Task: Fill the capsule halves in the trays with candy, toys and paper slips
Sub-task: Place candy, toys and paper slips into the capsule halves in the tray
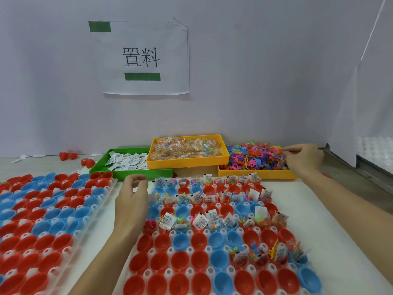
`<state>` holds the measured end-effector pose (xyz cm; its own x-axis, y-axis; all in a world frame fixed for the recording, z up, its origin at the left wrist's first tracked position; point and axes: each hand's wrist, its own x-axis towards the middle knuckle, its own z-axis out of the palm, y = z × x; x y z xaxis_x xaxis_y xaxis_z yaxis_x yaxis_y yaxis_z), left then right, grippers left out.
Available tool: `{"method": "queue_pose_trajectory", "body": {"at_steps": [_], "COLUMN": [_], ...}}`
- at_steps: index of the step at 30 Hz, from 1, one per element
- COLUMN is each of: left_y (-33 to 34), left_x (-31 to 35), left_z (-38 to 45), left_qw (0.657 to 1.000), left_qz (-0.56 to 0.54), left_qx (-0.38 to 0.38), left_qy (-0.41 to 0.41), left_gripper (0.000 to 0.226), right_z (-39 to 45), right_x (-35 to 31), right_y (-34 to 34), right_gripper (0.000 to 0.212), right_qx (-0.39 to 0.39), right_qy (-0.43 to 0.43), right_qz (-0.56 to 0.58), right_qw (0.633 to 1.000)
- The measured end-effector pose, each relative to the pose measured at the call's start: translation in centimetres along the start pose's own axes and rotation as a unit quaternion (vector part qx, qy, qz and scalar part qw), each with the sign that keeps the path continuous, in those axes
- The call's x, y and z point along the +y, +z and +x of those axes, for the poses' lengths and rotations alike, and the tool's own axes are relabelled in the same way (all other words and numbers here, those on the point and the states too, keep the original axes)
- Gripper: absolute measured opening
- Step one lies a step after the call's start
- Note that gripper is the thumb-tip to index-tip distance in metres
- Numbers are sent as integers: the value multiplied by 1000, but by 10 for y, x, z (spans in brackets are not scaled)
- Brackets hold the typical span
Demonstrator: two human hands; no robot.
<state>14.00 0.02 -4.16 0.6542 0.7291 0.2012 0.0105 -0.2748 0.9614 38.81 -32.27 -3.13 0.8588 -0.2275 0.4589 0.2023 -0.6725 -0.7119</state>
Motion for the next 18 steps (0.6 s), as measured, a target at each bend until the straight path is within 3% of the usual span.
{"method": "queue_pose_trajectory", "body": {"at_steps": [9, 14, 18], "left_y": [-1, -2, 0], "left_x": [9, 20, 32], "left_z": [-6, -16, -29], "left_qw": [998, 985, 965], "left_qz": [-12, 42, 54], "left_qx": [-2, -77, -182], "left_qy": [69, 145, 182], "left_gripper": [22, 26, 20], "right_z": [-30, -85, -125], "right_x": [-29, -59, -84], "right_y": [-8, -28, -44], "right_gripper": [9, 15, 17], "right_qx": [-39, -134, -218], "right_qy": [-6, -87, -146], "right_qz": [110, 184, 202], "right_qw": [993, 970, 944]}}
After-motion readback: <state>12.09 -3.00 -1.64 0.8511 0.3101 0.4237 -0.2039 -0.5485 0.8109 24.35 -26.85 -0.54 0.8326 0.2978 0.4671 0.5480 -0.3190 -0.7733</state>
